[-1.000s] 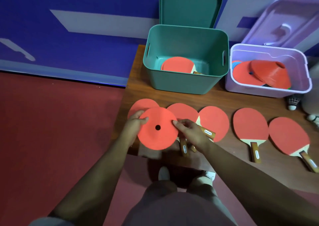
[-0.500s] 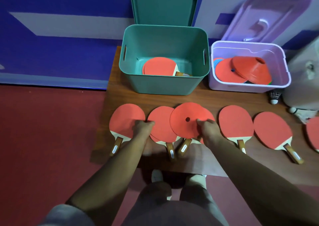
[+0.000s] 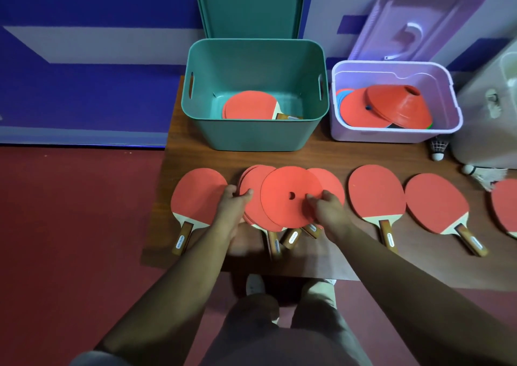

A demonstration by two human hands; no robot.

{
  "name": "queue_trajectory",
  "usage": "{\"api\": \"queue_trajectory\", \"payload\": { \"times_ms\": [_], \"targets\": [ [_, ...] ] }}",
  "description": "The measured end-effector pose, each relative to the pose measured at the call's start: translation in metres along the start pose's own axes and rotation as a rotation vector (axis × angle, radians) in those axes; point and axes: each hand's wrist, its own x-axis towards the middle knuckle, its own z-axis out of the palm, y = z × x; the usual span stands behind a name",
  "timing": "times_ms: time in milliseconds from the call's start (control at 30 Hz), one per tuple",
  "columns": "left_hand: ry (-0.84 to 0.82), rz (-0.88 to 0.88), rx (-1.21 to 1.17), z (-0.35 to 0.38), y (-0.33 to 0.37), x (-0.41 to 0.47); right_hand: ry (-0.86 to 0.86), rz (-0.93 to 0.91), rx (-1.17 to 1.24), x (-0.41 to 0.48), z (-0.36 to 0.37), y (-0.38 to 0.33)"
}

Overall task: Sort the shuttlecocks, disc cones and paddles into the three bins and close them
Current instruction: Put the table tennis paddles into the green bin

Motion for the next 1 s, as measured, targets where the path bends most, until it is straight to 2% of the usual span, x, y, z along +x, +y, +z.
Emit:
{"api": "queue_trajectory", "payload": {
  "times_ms": [300, 400, 567, 767, 1000],
  "targets": [
    [-0.050, 0.175, -0.212, -0.018, 0.034, -0.039, -0.050, -0.186, 0.004, -0.042, -0.019, -0.036],
    [-0.003, 0.230, -0.263, -0.019, 0.052, -0.050, -0.086, -0.192, -0.035, -0.052, -0.024, -0.046],
    [0.094, 0.325, -0.341, -0.013, 0.074, -0.064, -0.160, -0.182, 0.065, -0.058, -0.026, -0.061],
    [0.195, 0.408, -0.457, 0.007, 0.095, -0.082, -0.235, -0.283, 0.141, -0.053, -0.035, -0.088],
    [0.260, 0.495, -0.706, 0.068, 0.123, -0.108, -0.199, -0.443, 0.014, -0.043, -0.078, -0.119]
  ]
}}
